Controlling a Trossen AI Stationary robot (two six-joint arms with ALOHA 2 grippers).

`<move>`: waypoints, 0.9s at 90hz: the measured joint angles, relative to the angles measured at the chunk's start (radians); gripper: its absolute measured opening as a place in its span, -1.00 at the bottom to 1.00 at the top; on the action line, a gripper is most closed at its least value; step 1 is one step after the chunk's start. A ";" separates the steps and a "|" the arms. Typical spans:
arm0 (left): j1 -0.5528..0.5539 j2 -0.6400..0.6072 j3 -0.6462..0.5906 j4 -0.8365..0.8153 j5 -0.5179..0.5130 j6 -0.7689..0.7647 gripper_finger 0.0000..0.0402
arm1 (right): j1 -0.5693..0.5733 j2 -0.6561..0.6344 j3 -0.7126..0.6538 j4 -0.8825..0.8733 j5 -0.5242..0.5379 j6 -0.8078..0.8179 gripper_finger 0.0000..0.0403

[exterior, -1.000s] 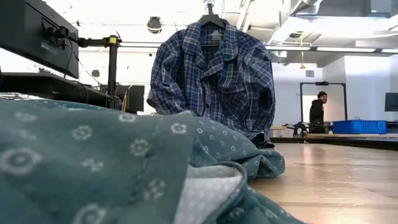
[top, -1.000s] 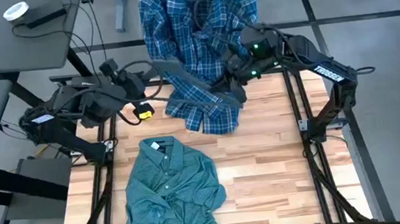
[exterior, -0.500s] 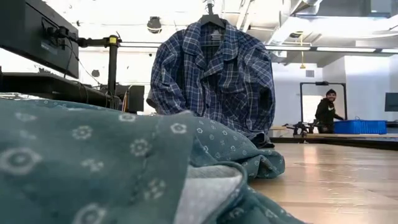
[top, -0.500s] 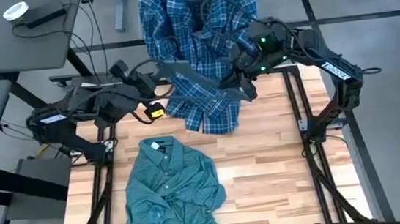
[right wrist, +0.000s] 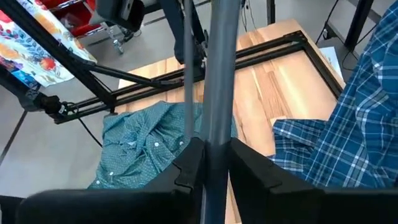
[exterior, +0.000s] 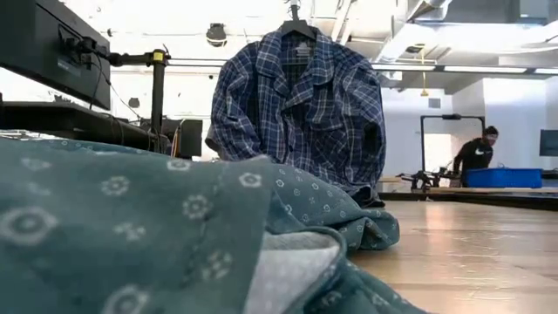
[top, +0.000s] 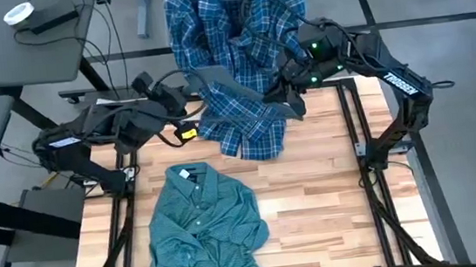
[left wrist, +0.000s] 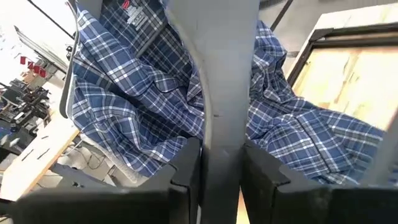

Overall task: Hang clothes
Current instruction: Put the green polo shirt on the gray hanger

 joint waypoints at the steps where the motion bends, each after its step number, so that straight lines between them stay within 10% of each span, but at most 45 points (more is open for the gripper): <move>1: -0.001 -0.001 0.000 0.003 0.000 0.000 -0.70 | 0.000 0.000 0.000 0.001 0.000 0.000 -0.65; 40: -0.009 -0.004 0.002 0.091 -0.024 0.069 -0.72 | -0.018 -0.003 -0.002 0.031 -0.050 0.023 -0.07; 65: -0.009 -0.004 0.002 0.084 -0.034 0.105 -0.72 | -0.032 -0.011 -0.003 0.043 -0.077 -0.001 -0.85; 81: -0.009 -0.004 0.002 0.074 -0.030 0.060 -0.42 | -0.052 -0.011 -0.003 0.032 -0.077 -0.039 -0.89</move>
